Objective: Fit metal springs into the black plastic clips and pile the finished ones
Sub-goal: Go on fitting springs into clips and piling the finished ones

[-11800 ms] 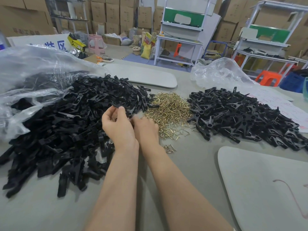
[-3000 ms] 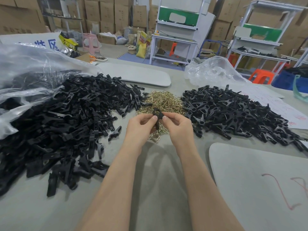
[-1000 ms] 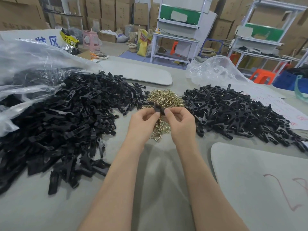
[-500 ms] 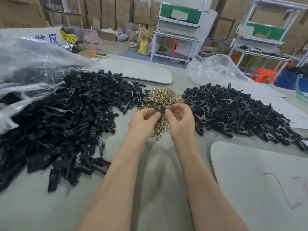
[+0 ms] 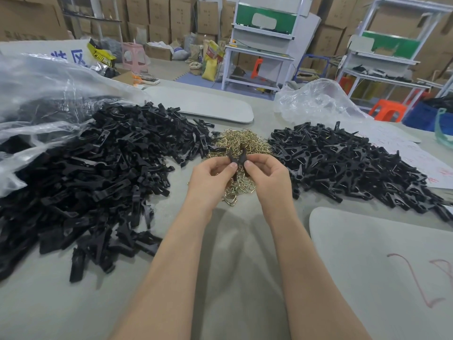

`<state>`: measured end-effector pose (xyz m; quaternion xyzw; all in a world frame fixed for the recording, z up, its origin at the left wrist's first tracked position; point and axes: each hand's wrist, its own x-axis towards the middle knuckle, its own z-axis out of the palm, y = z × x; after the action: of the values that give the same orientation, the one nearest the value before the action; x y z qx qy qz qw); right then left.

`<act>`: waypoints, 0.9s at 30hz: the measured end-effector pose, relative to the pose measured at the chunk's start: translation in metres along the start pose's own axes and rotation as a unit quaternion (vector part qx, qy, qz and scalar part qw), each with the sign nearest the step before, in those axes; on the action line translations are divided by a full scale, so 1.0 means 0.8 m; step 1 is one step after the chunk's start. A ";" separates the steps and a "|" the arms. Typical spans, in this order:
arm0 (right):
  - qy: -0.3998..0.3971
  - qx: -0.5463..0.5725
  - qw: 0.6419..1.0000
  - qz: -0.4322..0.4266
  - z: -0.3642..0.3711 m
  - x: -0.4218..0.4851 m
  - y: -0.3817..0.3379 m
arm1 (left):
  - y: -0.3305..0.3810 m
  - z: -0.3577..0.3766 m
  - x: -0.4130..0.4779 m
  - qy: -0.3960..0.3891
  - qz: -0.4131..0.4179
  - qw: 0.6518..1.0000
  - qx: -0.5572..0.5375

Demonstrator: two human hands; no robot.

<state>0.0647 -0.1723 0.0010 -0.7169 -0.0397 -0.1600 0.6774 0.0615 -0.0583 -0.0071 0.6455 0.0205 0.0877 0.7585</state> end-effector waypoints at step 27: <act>-0.045 0.018 0.998 0.044 0.001 -0.002 0.002 | 0.000 -0.002 -0.001 0.001 0.000 0.999 0.033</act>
<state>0.0640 -0.1711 -0.0011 -0.7119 -0.0415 -0.0968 0.6944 0.0607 -0.0567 -0.0075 0.6703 0.0248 0.0875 0.7365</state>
